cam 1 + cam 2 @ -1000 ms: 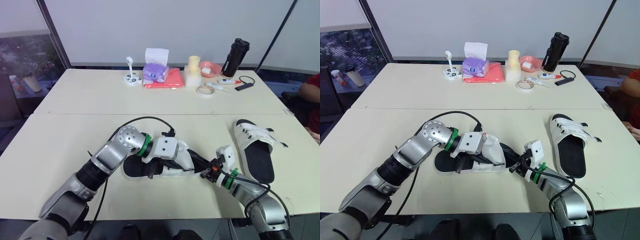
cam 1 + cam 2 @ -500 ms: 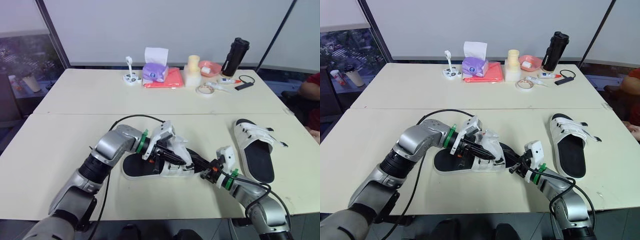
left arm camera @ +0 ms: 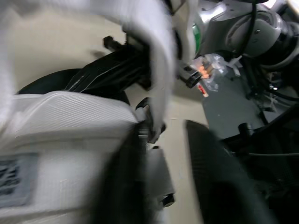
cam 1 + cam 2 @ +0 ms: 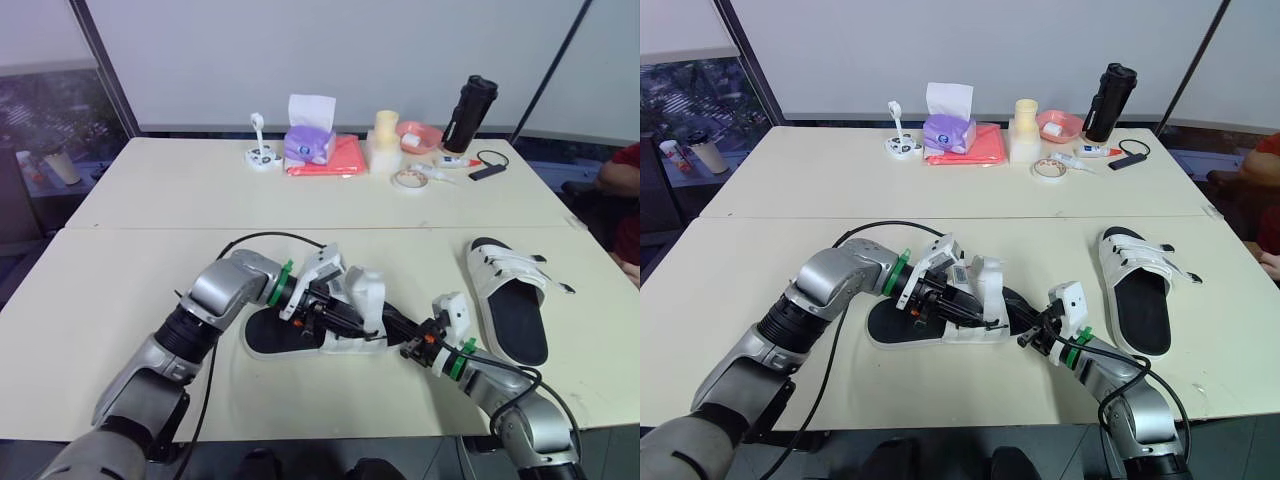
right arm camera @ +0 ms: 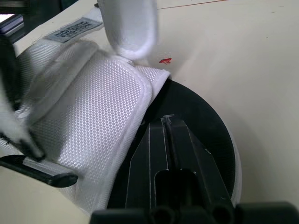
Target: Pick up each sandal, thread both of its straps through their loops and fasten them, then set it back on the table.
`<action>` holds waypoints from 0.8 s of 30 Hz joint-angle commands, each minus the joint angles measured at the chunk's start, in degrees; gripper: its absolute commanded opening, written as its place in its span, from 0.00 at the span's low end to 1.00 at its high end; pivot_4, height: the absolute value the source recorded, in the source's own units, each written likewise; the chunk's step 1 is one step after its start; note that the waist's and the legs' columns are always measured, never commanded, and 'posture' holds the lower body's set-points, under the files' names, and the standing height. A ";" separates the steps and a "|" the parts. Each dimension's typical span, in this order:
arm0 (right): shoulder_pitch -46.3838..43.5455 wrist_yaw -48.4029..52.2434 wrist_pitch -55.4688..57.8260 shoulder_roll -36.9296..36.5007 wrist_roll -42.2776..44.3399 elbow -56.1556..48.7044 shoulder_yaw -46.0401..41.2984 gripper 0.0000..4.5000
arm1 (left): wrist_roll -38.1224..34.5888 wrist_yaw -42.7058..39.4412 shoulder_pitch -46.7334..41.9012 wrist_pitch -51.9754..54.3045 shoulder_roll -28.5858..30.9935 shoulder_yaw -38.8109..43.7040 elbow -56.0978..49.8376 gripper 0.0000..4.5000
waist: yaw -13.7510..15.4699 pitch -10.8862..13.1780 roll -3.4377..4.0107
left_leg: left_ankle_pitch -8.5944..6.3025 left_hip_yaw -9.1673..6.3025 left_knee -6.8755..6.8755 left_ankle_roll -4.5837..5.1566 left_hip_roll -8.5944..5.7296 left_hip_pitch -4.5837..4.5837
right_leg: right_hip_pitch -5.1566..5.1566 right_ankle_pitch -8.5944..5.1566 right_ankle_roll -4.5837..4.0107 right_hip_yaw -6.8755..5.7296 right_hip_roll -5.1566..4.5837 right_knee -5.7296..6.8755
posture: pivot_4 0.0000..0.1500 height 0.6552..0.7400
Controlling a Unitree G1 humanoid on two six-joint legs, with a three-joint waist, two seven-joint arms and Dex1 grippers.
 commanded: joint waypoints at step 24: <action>2.11 1.00 5.29 0.58 -1.99 7.48 5.10 0.00 | -9.62 39.74 12.54 21.75 -18.66 18.25 -17.11 0.00 | -0.17 -0.05 0.03 | -0.01 0.04 0.01 -0.02 0.01 0.57 | 0.51 0.01 0.01 0.05 -0.01 0.02 | 1.00 1.00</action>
